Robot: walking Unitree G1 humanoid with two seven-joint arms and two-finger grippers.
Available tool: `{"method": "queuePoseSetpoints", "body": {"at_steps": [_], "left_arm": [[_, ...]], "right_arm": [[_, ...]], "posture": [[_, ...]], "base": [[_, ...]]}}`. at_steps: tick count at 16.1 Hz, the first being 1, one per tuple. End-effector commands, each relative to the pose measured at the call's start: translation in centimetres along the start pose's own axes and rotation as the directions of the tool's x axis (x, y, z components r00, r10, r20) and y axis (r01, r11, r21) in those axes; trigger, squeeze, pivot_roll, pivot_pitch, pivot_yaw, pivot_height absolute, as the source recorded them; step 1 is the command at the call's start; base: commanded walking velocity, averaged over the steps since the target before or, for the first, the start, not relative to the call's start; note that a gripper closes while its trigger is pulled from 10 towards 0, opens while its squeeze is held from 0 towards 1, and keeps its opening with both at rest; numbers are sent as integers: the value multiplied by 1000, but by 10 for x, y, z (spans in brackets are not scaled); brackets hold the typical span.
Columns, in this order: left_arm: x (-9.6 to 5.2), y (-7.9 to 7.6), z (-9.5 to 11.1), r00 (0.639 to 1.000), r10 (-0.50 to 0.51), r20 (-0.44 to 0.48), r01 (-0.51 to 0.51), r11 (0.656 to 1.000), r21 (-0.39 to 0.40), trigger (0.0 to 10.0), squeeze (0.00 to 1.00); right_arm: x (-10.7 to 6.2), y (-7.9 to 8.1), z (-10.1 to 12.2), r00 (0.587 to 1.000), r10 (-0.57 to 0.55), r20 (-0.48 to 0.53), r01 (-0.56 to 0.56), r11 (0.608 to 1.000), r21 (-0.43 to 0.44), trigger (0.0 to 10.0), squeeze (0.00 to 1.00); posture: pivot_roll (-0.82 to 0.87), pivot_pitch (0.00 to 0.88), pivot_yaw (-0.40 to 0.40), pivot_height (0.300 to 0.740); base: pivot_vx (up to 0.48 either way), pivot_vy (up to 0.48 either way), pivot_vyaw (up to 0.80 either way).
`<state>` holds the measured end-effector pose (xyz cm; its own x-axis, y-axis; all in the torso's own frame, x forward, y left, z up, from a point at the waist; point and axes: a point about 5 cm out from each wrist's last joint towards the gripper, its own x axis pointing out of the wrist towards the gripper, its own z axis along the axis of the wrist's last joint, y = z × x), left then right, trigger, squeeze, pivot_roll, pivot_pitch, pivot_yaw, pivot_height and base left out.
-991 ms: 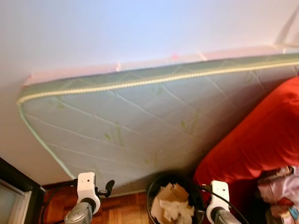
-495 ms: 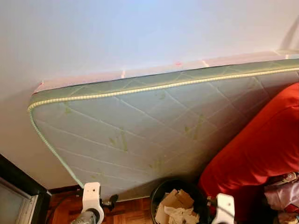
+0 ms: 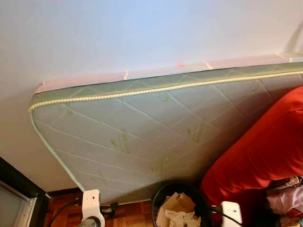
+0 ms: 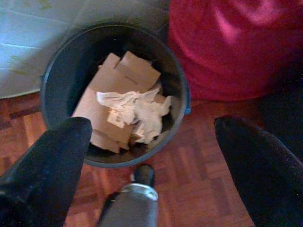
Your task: Clean up the room
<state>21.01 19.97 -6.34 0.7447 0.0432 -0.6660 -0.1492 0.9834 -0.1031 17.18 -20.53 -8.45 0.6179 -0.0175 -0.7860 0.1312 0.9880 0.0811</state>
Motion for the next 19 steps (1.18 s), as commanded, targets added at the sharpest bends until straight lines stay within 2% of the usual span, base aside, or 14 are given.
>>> {"method": "queuePoseSetpoints", "body": {"at_steps": [1,8,10,11,15,18,19], "left_arm": [[-3,4,-10,999,18,-41,-19,1000,-23,10000,0],[-6,5,-19,998,16,-68,-17,1000,-16,10000,0],[-6,6,-20,997,18,-71,-19,1000,-13,10000,0],[-7,6,-20,997,18,-72,-19,1000,-13,10000,0],[-7,6,-20,997,16,-72,-17,1000,-13,10000,0],[-7,6,-20,997,18,-70,-19,1000,-15,10000,0],[-6,6,-19,998,19,-67,-20,1000,-15,10000,0]], "right_arm": [[-3,-6,-7,1000,-6,-18,6,1000,-6,10000,0],[-8,-8,-27,997,-25,-72,24,1000,-9,10000,0],[-7,-1,-27,997,-17,-74,17,1000,-9,10000,0],[-4,11,-24,998,0,-68,-1,1000,-13,10000,0],[-1,25,-21,998,20,-63,-22,999,-24,10000,0],[-4,20,-29,997,19,-78,-22,999,-38,10000,0],[-8,8,-33,997,7,-83,-10,999,-35,10000,0]], "posture": [[47,0,-21,740],[39,0,-8,740],[37,0,-8,740],[40,0,-10,740],[43,0,-11,740],[44,0,-12,740],[49,0,-12,740]], "base": [[0,0,0],[0,0,0],[0,0,0],[0,0,0],[-123,0,0],[-255,0,0],[-266,0,0]]}}
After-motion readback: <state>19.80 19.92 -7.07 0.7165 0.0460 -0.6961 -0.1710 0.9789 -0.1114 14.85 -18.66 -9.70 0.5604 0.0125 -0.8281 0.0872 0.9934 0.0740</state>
